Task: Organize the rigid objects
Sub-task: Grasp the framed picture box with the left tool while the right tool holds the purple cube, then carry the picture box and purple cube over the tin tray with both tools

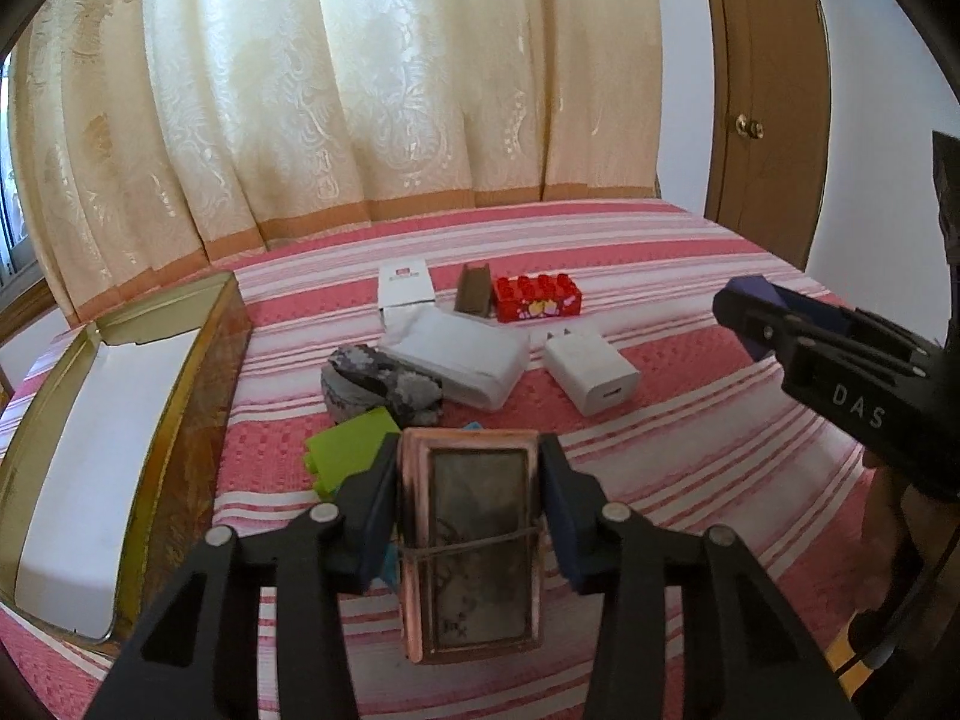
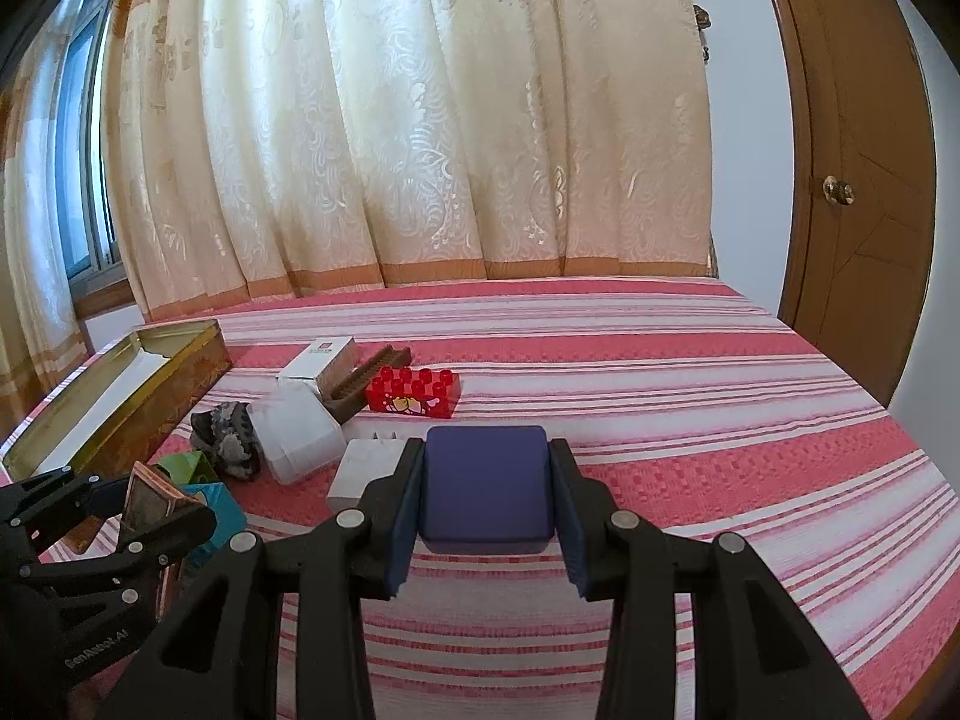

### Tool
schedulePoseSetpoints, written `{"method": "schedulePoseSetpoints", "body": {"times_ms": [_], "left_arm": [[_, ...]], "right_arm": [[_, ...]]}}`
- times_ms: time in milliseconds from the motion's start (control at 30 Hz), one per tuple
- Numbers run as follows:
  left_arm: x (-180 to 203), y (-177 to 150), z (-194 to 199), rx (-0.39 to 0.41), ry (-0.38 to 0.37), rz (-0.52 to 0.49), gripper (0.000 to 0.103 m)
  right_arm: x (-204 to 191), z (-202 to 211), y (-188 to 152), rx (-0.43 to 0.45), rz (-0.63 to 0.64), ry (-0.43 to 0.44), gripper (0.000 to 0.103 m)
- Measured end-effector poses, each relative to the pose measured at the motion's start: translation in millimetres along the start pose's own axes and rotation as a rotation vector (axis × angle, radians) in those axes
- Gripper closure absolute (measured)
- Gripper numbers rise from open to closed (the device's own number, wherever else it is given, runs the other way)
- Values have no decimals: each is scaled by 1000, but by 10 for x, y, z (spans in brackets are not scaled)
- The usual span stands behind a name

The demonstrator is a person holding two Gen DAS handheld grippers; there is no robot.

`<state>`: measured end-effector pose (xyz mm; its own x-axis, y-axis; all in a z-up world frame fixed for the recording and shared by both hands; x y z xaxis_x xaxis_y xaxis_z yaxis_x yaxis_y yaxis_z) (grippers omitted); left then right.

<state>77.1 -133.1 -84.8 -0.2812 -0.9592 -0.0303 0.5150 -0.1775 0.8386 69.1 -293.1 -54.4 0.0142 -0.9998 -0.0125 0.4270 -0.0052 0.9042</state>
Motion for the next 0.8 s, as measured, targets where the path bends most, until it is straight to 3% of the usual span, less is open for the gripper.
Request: {"method": "schedulePoseSetpoints", "body": {"times_ms": [233,367,800], "left_arm": [[-49,28,142,84,16,27,60],[-55,40,213,127,24,28,60],[-119,47,341,203,15,58,60]], "right_arm": [[-75,36,-93,7,10,17,61],[-122,118,-82,55,30,15,61],[-185,245,-65,141,29,47,61]]}}
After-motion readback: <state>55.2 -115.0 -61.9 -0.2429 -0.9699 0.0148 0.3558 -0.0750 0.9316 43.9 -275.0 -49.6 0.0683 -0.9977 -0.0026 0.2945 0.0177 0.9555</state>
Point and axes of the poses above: each gripper's, at about its wrist camera, not at the fingertips, and z roughly against the way its jaws point, x to its right, y to its top, the point moved 4 cm from there along -z, roughly the way its jaws point, and after that the axes turned 3 degrees about x, right-handed, at the moved point
